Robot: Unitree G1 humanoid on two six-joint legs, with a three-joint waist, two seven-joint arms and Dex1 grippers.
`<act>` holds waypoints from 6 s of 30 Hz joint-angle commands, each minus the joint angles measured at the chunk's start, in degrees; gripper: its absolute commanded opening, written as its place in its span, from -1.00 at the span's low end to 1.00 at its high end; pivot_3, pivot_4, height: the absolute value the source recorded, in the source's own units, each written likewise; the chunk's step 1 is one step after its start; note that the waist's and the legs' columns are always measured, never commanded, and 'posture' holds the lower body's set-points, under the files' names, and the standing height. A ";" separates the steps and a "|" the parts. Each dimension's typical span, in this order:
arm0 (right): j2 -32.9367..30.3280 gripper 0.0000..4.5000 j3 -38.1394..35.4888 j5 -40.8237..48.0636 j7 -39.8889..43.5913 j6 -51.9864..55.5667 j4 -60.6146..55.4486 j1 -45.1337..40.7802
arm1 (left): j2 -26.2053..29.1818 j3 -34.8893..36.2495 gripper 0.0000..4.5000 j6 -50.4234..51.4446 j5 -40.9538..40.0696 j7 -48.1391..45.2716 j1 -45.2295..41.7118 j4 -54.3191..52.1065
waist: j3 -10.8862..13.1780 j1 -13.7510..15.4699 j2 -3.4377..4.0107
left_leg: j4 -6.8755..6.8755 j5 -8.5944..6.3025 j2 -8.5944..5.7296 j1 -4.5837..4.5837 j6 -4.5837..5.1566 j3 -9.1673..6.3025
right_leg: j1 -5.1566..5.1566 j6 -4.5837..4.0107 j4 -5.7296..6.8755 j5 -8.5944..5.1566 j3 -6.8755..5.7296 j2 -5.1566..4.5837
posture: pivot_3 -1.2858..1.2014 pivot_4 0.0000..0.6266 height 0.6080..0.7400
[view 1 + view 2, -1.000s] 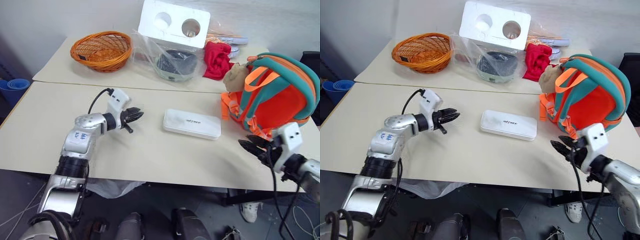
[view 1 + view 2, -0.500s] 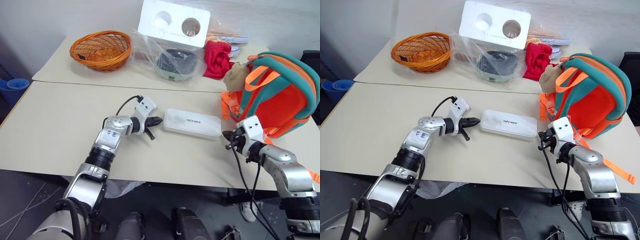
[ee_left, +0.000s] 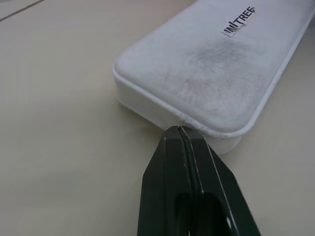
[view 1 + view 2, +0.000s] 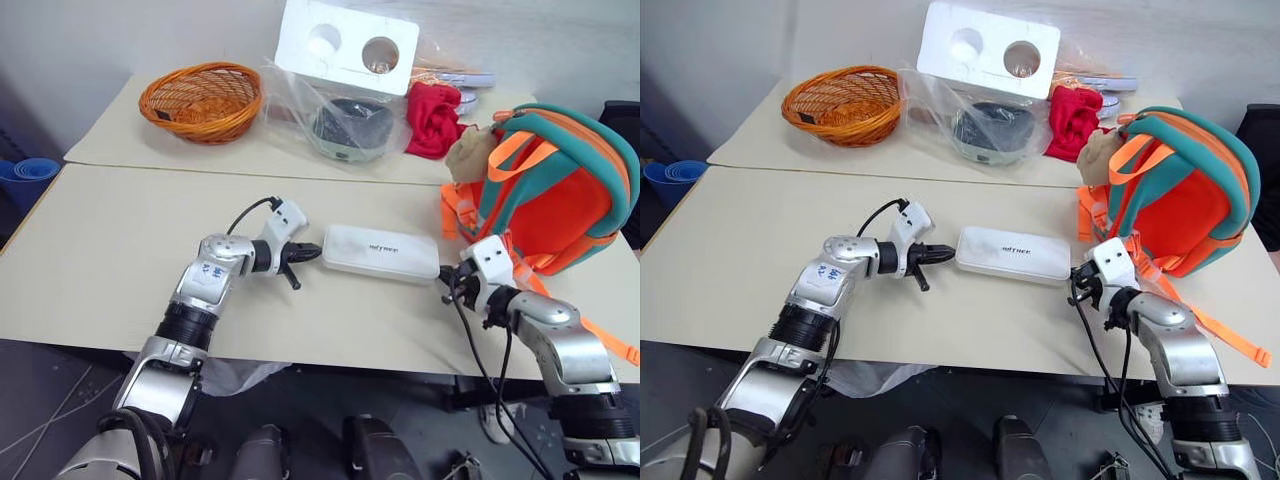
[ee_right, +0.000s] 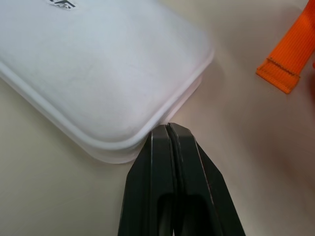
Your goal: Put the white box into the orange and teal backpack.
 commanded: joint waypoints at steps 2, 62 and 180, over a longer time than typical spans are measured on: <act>-0.61 -1.00 -2.00 0.11 -0.06 -0.95 -1.08 0.17 | 3.00 3.47 -0.83 5.18 -3.10 -2.36 -2.52 1.17 | 0.00 -0.01 0.00 | 0.03 0.01 -0.01 0.01 0.02 -0.01 | 0.00 0.00 0.03 0.00 -0.01 0.00 | 0.03 -0.52 1.00; 6.48 0.99 -23.83 13.13 -14.23 12.77 -21.77 3.98 | 3.57 28.77 -0.38 49.70 -26.73 -7.63 -18.17 13.78 | 0.02 -0.30 0.03 | -0.03 0.22 0.02 -0.04 -0.45 0.09 | -0.29 -0.09 0.40 -0.05 0.07 0.04 | 0.03 -0.52 1.00; -21.62 -1.00 -26.40 59.15 14.34 19.05 -28.47 9.73 | 4.47 6.57 1.00 2.75 -22.25 -32.87 -19.40 -6.43 | 0.24 0.42 -0.11 | 0.75 -0.04 0.04 -1.02 0.22 -0.22 | -0.77 0.05 0.44 0.02 -0.05 0.02 | 0.03 -0.52 1.00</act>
